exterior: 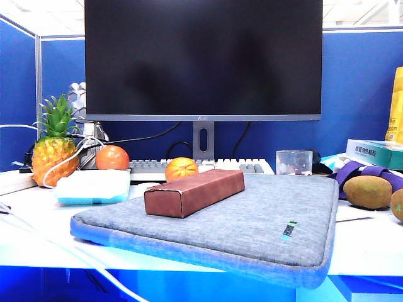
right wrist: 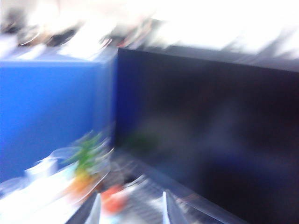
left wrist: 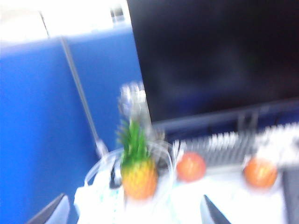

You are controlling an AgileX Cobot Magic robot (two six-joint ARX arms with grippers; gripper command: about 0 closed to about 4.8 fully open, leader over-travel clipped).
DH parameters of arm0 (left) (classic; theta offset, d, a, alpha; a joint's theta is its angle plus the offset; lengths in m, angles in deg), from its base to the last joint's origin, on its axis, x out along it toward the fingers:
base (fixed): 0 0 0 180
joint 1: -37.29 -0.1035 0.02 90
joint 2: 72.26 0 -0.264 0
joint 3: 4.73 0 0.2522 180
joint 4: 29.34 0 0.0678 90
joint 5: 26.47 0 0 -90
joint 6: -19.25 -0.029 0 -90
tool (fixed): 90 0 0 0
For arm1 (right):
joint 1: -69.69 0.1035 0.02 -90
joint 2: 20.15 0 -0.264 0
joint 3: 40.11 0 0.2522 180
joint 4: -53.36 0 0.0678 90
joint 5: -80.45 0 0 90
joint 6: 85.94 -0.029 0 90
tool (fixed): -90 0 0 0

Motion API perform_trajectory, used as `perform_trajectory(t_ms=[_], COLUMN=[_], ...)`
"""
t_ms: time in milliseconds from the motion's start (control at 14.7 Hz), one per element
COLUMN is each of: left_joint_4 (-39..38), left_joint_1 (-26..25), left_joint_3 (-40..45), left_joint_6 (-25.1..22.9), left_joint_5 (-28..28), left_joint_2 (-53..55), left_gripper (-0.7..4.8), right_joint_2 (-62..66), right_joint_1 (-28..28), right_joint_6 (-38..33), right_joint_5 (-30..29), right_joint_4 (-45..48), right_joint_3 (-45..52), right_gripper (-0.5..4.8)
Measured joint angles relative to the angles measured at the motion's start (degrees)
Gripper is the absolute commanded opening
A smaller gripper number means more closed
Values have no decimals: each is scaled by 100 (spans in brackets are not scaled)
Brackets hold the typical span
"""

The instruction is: Close the glasses case.

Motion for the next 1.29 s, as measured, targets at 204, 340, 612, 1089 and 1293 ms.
perform_trajectory(t_ms=[204, 340, 612, 1089, 1293], left_joint_4=[-50, -210, -382, -1569, -1528], left_joint_1=[-2, -2, 0, 7, 7], left_joint_3=[129, 354, 1121, 2037, 2323], left_joint_6=[79, 238, 968, 1298, 1499], left_joint_5=[94, 92, 199, 522, 804], left_joint_2=[-704, -1075, -2441, -2465, -2463], left_gripper=[371, 367, 356, 340, 340], right_joint_2=[-1812, -2898, -4022, -3965, -3974], right_joint_1=[-11, 33, 114, 101, 101], right_joint_6=[118, 109, -632, -713, -710], right_joint_5=[678, 750, 896, 1156, 1357], right_joint_4=[-50, 984, 2983, 1134, 1145], right_joint_3=[1751, 3449, 5801, 6166, 6164], right_gripper=[181, 180, 180, 180, 180])
